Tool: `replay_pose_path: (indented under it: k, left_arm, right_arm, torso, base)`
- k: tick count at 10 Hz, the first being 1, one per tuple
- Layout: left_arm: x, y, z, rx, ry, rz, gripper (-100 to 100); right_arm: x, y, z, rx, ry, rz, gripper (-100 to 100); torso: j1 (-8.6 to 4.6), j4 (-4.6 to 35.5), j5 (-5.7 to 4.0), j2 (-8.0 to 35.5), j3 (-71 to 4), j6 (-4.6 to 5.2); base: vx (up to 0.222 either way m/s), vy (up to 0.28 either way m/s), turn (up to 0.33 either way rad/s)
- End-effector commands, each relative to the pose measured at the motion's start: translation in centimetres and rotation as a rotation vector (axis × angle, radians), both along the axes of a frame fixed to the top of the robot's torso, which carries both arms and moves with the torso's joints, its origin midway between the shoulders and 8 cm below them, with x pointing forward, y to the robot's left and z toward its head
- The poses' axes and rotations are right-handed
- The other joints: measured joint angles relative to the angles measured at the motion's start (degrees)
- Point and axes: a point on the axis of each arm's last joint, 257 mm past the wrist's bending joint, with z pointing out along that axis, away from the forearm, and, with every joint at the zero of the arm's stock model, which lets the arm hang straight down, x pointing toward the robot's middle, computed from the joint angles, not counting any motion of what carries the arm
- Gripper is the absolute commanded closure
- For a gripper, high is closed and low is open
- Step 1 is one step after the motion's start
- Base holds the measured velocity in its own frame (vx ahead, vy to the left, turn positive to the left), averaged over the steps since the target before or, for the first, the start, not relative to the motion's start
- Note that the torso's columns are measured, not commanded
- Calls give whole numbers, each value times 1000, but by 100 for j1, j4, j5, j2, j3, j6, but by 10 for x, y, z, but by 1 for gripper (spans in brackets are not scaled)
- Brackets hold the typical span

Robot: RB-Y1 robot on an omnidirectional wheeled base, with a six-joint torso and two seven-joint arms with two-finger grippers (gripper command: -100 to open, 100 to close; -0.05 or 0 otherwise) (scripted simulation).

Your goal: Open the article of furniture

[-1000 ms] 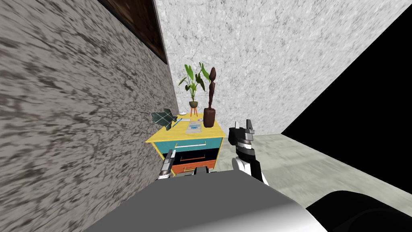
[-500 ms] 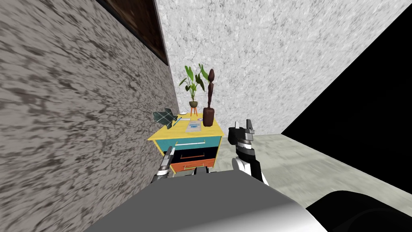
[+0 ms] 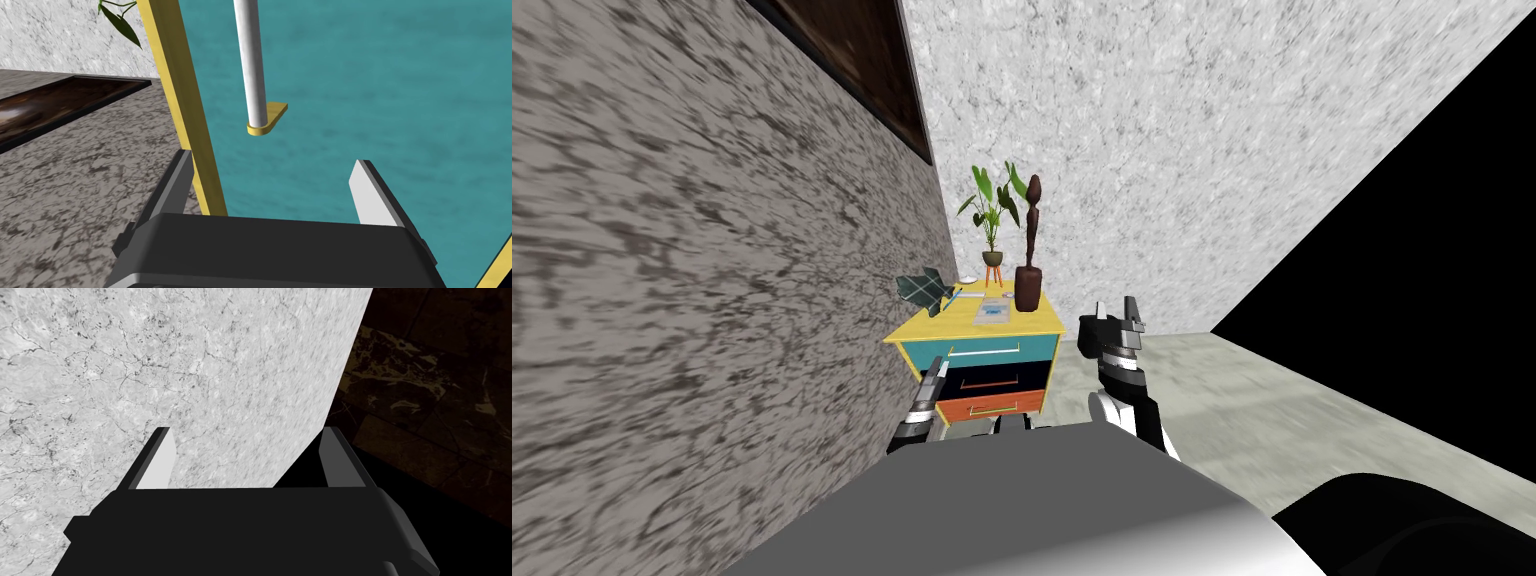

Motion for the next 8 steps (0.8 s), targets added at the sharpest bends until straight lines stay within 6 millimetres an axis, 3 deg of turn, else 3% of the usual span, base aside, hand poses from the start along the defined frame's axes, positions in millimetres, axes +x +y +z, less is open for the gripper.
replay_pose_path:
  k: [1,8]
  left_arm:
    - [13,-2,1,-17,18,3,-100]
    - [39,-11,3,-67,55,7,-100]
  right_arm:
    - [0,0,0,0,0,0,0]
    - [0,0,0,0,0,0,0]
  torso:
    - [2,0,1,1,0,0]
    - [1,0,0,2,1,0]
  base:
    - [-43,-14,10]
    - [-36,-19,11]
